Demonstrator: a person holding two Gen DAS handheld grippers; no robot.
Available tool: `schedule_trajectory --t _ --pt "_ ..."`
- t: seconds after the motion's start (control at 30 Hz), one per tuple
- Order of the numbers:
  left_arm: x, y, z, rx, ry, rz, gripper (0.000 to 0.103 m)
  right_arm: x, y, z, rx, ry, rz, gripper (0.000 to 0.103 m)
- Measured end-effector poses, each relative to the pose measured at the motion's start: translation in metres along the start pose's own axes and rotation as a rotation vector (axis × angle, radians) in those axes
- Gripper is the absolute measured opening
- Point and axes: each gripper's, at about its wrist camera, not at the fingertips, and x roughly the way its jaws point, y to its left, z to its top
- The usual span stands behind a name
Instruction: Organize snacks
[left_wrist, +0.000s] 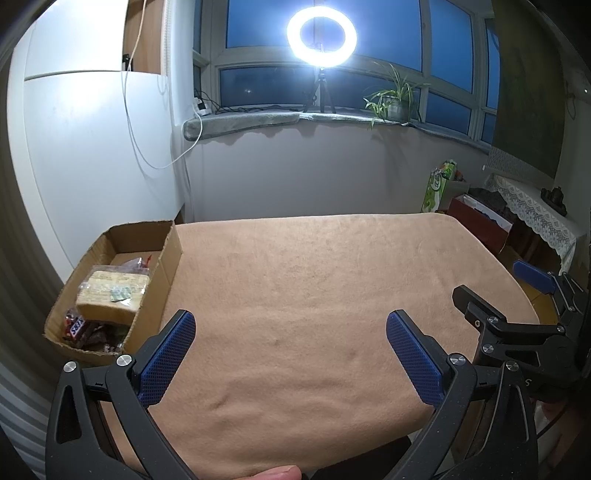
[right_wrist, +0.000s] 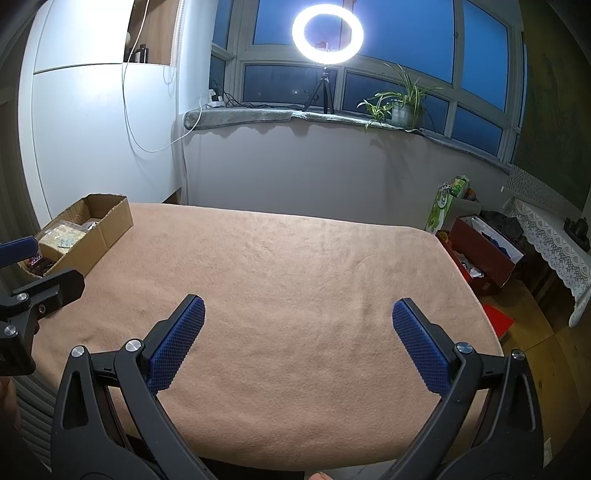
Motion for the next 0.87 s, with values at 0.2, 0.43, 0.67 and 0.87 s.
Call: schedule_trajectory --t 0.2,0.43,0.67,0.87 --pt "0.0002 -0.0006 -0.0005 -0.001 0.002 0.0 0.103 -0.0004 0.0 -0.0001 0.0 0.0 0.0 0.103" --pt "0.0016 -0.0008 -0.0011 -0.003 0.008 -0.004 0.103 -0.0004 0.0 -0.0013 0.001 0.002 0.001 0.103" --pt "0.0007 0.0012 -0.0032 -0.01 0.003 0.008 0.103 0.0002 -0.0004 -0.0006 0.0 0.003 0.001 0.103" --pt "-0.0035 0.0035 -0.0045 -0.018 -0.027 0.042 0.103 -0.0002 -0.0005 -0.0029 0.0 0.003 0.001 0.103"
